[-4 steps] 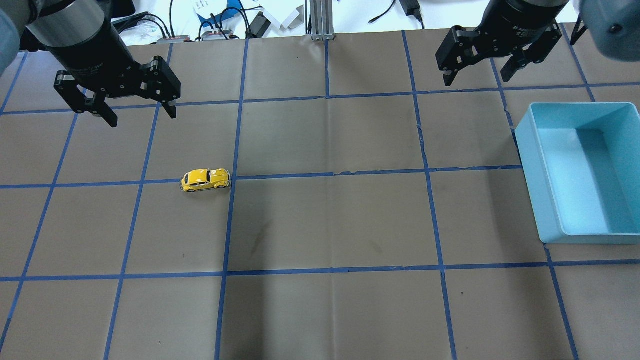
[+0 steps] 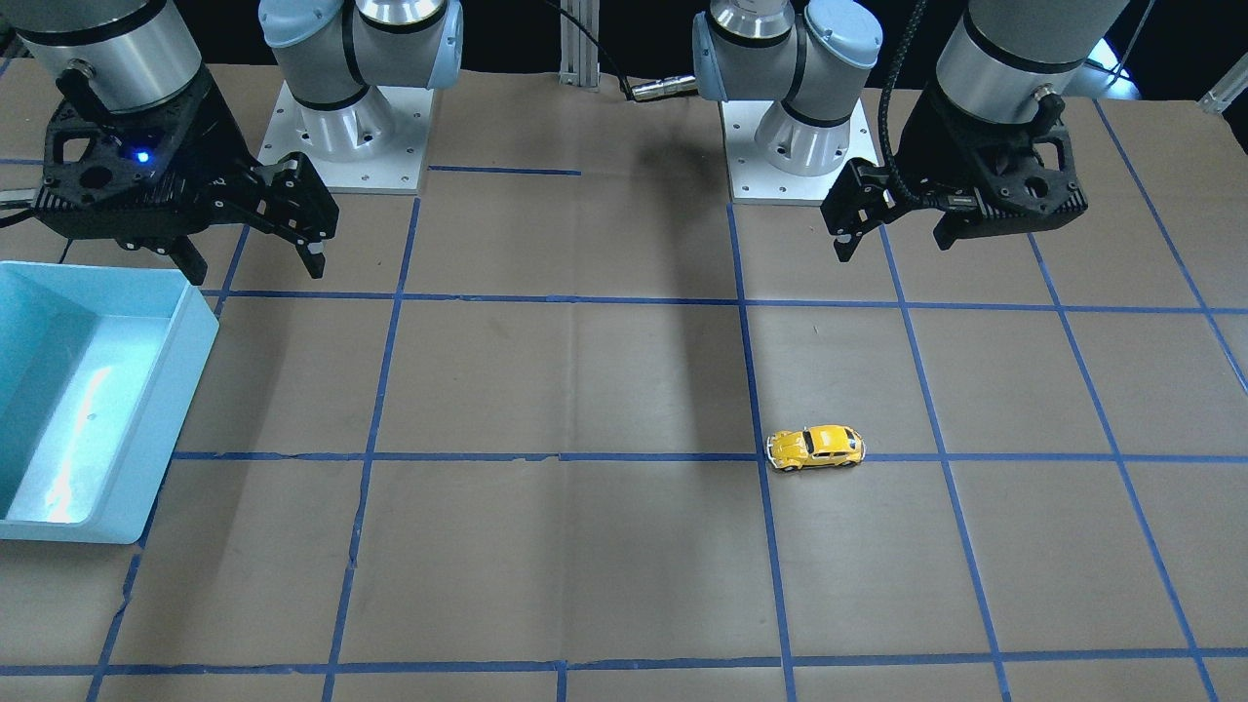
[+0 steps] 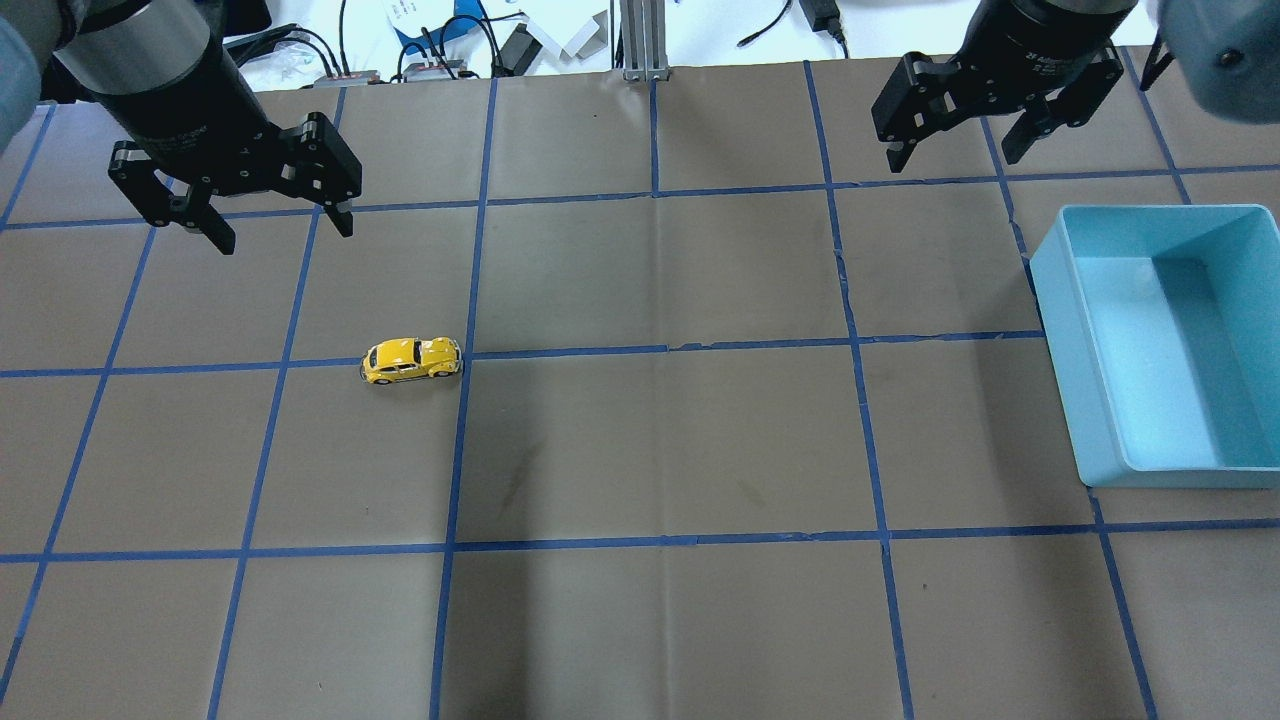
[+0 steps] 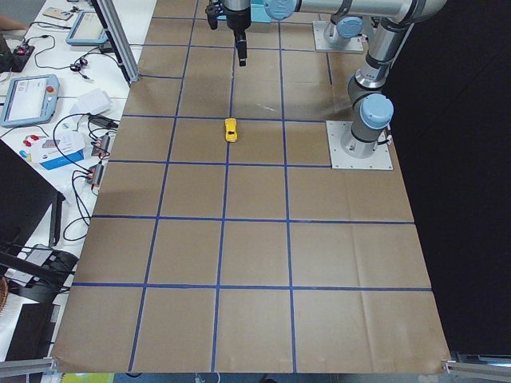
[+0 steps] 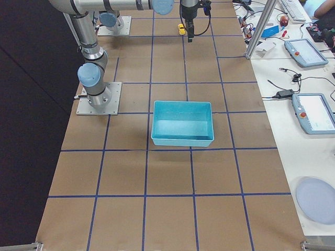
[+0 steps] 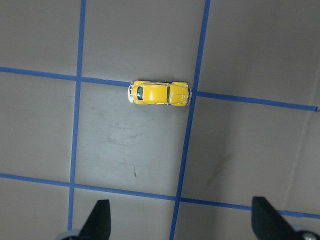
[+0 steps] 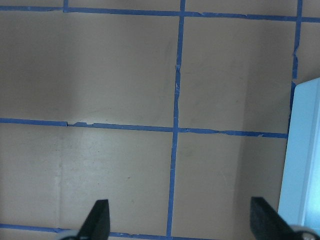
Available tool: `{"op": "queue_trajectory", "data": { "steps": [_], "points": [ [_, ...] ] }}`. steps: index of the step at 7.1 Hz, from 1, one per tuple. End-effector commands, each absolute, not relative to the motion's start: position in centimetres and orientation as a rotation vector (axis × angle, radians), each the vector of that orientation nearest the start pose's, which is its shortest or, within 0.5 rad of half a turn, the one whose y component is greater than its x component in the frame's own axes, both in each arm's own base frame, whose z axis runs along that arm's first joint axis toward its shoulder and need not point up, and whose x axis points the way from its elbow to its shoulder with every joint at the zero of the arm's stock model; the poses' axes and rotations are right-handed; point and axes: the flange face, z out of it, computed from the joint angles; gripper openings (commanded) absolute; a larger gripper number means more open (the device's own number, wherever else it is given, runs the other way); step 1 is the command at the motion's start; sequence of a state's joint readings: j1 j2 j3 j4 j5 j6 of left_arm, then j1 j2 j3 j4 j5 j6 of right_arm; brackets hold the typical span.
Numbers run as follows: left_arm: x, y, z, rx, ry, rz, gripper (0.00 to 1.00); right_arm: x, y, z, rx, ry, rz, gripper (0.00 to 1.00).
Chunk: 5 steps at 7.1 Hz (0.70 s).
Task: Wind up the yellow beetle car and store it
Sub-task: 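Move the left gripper down over the yellow beetle car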
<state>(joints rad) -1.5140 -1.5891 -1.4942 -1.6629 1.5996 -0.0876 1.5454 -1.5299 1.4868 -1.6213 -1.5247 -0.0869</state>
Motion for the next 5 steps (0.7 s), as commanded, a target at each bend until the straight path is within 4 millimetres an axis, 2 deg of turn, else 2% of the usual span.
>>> {"op": "queue_trajectory", "data": {
  "steps": [1, 2, 3, 4, 5],
  "points": [
    [-10.4, -50.1, 50.5, -0.231, 3.105, 0.064, 1.00, 12.5, -52.1, 51.3, -0.096, 3.090, -0.144, 1.00],
    [-10.8, -49.8, 49.9, -0.228, 3.106, 0.078, 1.00, 12.5, -52.1, 51.4, -0.096, 3.088, -0.149, 1.00],
    [-10.8, -49.9, 50.8, -0.201, 3.110, 0.031, 1.00, 12.5, -52.1, 51.4, -0.085, 3.090, -0.151, 1.00],
    [-11.0, -49.8, 50.0, -0.198, 3.119, 0.054, 1.00, 12.5, -52.1, 51.3, -0.087, 3.090, -0.144, 1.00],
    [-11.6, -50.8, 49.4, -0.199, 3.176, 0.065, 1.00, 12.5, -52.1, 51.4, -0.087, 3.090, -0.151, 1.00]
  ]
}}
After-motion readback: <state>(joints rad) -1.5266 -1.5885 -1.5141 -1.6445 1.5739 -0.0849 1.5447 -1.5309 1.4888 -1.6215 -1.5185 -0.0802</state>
